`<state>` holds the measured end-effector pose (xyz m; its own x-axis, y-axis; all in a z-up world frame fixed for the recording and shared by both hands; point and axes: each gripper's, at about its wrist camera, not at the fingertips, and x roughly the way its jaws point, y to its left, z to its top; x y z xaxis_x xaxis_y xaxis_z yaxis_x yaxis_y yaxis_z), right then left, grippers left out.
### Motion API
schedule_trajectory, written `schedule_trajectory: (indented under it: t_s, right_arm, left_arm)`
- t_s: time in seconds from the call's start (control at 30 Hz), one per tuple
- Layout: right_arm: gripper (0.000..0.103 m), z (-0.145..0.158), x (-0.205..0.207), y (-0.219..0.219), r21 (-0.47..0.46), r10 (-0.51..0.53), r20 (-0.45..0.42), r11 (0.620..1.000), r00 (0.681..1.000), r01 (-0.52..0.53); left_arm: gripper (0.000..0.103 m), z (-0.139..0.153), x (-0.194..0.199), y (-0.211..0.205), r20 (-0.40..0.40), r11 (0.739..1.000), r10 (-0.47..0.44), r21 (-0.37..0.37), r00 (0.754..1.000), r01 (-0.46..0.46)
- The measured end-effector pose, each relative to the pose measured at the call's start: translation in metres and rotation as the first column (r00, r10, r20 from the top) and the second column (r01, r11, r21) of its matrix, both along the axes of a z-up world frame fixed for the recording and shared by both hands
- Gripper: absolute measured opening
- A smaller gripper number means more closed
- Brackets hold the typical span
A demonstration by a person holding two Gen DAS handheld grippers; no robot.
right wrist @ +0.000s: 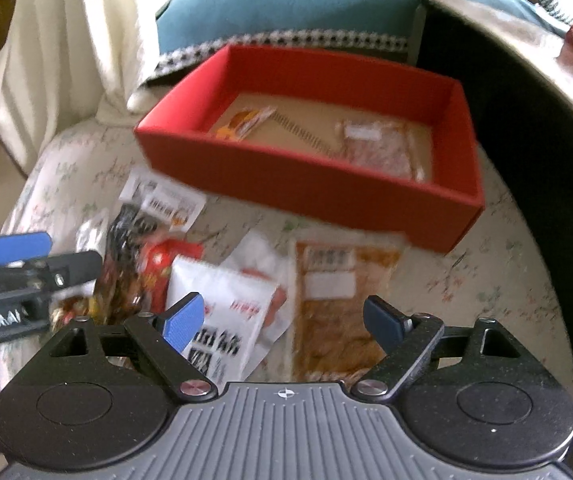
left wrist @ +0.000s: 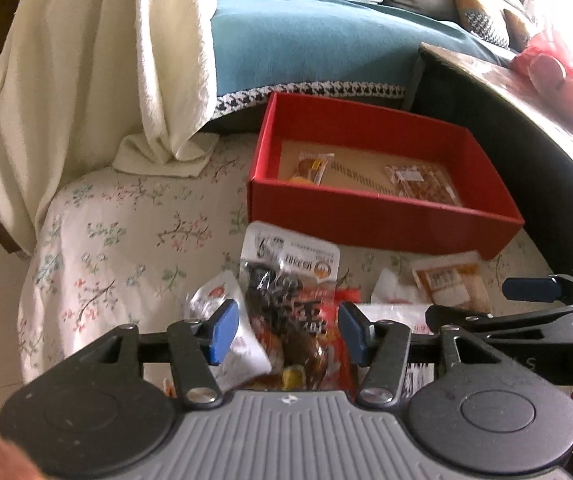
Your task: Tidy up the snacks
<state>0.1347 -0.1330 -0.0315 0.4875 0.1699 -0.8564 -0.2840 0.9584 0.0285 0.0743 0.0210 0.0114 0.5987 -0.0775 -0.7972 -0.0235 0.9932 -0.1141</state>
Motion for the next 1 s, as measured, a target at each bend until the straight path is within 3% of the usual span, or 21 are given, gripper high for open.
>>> schedule_trajectory:
  t_s: [0.4,0.5,0.67,0.9,1.0]
  right_arm:
    - [0.091,-0.035,-0.008,0.036,-0.01,0.048,-0.127,0.999,0.991,-0.05]
    - [0.082,-0.042,-0.008,0.04,-0.022,0.053,-0.133,0.998,0.99,-0.056]
    - [0.07,-0.041,-0.009,0.039,-0.028,0.083,-0.131,0.996,0.988,-0.087]
    - [0.066,-0.026,-0.006,0.024,0.033,0.088,-0.108,0.996,0.99,-0.085]
    - [0.066,-0.02,-0.005,0.019,0.057,0.086,-0.098,0.995,0.992,-0.08]
  left_arm:
    - [0.048,0.0,-0.015,0.026,-0.012,0.996,0.078,-0.037,0.997,-0.078]
    - [0.049,0.0,-0.014,0.028,-0.015,0.996,0.082,-0.042,0.997,-0.082]
    - [0.05,-0.001,-0.012,0.042,-0.022,0.99,0.117,-0.072,0.993,-0.118]
    - [0.054,-0.01,-0.011,0.062,-0.068,0.981,0.17,-0.084,0.983,-0.175]
    - [0.054,-0.015,-0.013,0.055,-0.09,0.992,0.09,-0.078,0.992,-0.098]
